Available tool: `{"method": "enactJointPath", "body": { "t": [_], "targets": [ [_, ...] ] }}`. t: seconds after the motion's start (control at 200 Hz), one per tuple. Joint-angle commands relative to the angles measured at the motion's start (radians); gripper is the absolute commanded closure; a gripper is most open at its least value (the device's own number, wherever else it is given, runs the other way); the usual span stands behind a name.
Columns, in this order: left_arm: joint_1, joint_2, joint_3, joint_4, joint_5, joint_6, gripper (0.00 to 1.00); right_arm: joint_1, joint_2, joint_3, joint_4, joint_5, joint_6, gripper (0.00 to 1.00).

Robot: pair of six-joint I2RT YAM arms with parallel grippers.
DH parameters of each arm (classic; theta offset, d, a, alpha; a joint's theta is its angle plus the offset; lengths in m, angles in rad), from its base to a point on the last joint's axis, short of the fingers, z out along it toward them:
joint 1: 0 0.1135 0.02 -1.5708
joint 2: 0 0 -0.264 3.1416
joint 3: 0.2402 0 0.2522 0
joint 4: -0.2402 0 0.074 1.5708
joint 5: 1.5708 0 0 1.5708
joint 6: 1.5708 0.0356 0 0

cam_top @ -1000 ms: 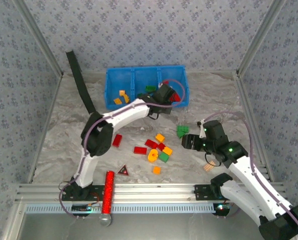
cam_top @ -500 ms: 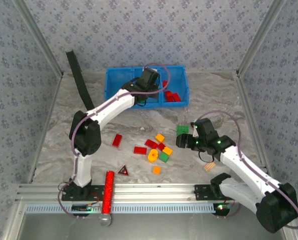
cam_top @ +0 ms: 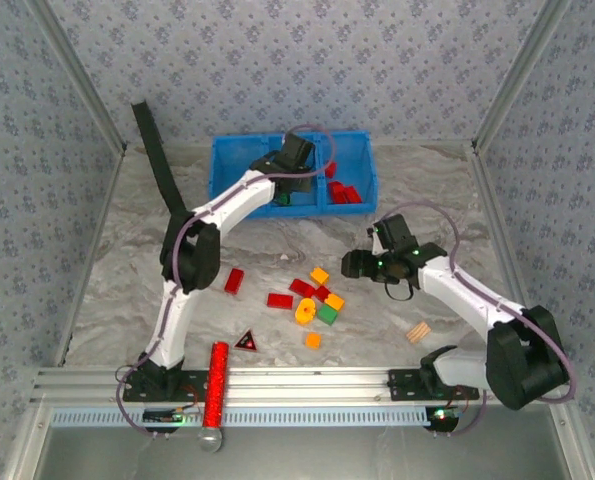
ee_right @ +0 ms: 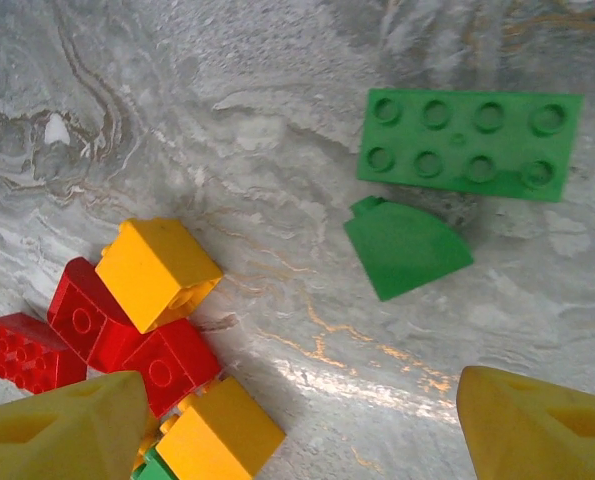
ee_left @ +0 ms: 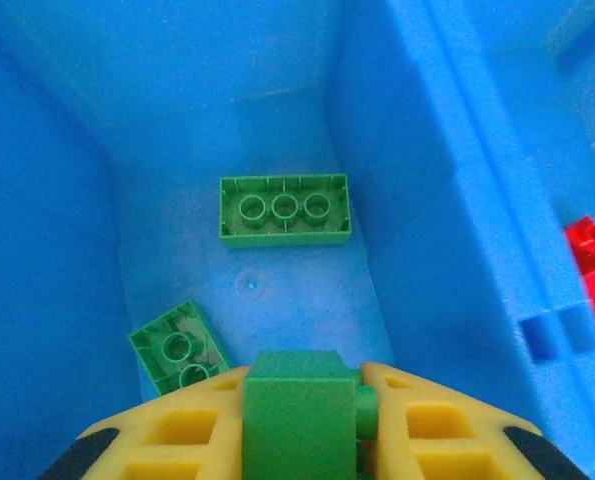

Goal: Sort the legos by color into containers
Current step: Place the lego in the container.

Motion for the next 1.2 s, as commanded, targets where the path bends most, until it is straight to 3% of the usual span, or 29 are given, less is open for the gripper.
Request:
{"method": "enactJointPath", "body": {
  "t": [0.0, 0.315, 0.445, 0.62, 0.79, 1.045, 1.194],
  "targets": [
    [0.011, 0.029, 0.053, -0.029, 0.03, -0.004, 0.9, 0.042, 0.023, 0.039, -0.015, -0.021, -0.035, 0.17],
    [0.023, 0.078, 0.089, -0.038, 0.054, -0.006, 0.9, 0.189, 0.095, 0.143, -0.058, 0.013, -0.114, 0.16],
    [0.023, 0.084, 0.087, -0.037, 0.06, -0.007, 0.9, 0.254, 0.136, 0.222, -0.09, 0.049, -0.27, 0.17],
    [0.025, 0.09, 0.083, -0.041, 0.068, -0.003, 0.89, 0.311, 0.197, 0.333, -0.127, -0.033, -0.512, 0.22],
    [0.033, 0.093, 0.072, -0.044, 0.076, -0.004, 0.87, 0.405, 0.239, 0.372, -0.107, -0.025, -0.752, 0.25],
    [0.046, 0.08, 0.041, -0.03, 0.094, -0.002, 0.76, 0.457, 0.292, 0.343, -0.028, -0.077, -0.988, 0.25],
    [0.049, 0.082, 0.029, -0.022, 0.1, -0.004, 0.69, 0.475, 0.33, 0.332, 0.015, -0.081, -1.049, 0.24]
  ]
}}
